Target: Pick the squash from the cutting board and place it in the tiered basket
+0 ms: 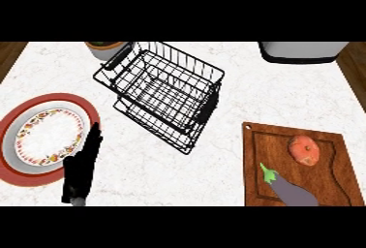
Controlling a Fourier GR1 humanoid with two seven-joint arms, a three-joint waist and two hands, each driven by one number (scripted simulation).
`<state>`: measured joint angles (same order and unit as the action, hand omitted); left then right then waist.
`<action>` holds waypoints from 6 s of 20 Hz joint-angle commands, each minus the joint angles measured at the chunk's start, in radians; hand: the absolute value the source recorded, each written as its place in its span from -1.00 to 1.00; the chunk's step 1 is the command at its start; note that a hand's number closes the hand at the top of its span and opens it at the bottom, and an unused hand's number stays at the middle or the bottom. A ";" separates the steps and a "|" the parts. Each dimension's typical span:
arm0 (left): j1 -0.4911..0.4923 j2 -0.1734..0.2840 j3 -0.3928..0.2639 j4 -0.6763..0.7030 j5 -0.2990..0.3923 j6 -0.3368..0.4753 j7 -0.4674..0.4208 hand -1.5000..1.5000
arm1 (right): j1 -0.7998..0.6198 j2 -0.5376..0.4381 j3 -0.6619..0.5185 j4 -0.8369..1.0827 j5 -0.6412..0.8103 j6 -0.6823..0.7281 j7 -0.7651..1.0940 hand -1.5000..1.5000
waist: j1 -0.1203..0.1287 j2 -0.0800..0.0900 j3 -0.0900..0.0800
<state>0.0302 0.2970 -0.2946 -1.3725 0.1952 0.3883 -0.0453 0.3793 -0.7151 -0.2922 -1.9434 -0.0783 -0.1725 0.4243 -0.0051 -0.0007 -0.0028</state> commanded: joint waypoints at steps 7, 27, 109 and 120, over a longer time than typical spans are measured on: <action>0.030 -0.021 -0.010 0.007 -0.031 -0.003 0.018 0.00 | -0.059 -0.074 0.213 -0.246 0.361 -0.018 0.536 -1.00 | 0.009 0.001 0.002; 0.055 -0.002 0.049 -0.109 -0.061 -0.045 0.109 0.00 | -0.474 0.138 0.483 0.165 0.607 0.215 0.720 -1.00 | 0.014 0.000 0.003; 0.036 -0.166 0.159 -0.001 -0.212 -0.107 0.073 0.00 | -0.686 0.714 1.172 -0.450 1.562 0.499 1.010 1.00 | -0.008 -0.009 -0.002; 0.048 -0.146 0.159 -0.027 -0.188 -0.163 0.056 0.00 | -0.916 0.714 0.935 -0.274 1.423 0.483 1.026 1.00 | 0.028 -0.002 -0.003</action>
<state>0.0867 0.1499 -0.1410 -1.4153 -0.0036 0.2393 0.0032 -0.4293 -0.0182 0.6930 -2.2717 1.3936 0.2342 1.2079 0.0119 -0.0069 -0.0034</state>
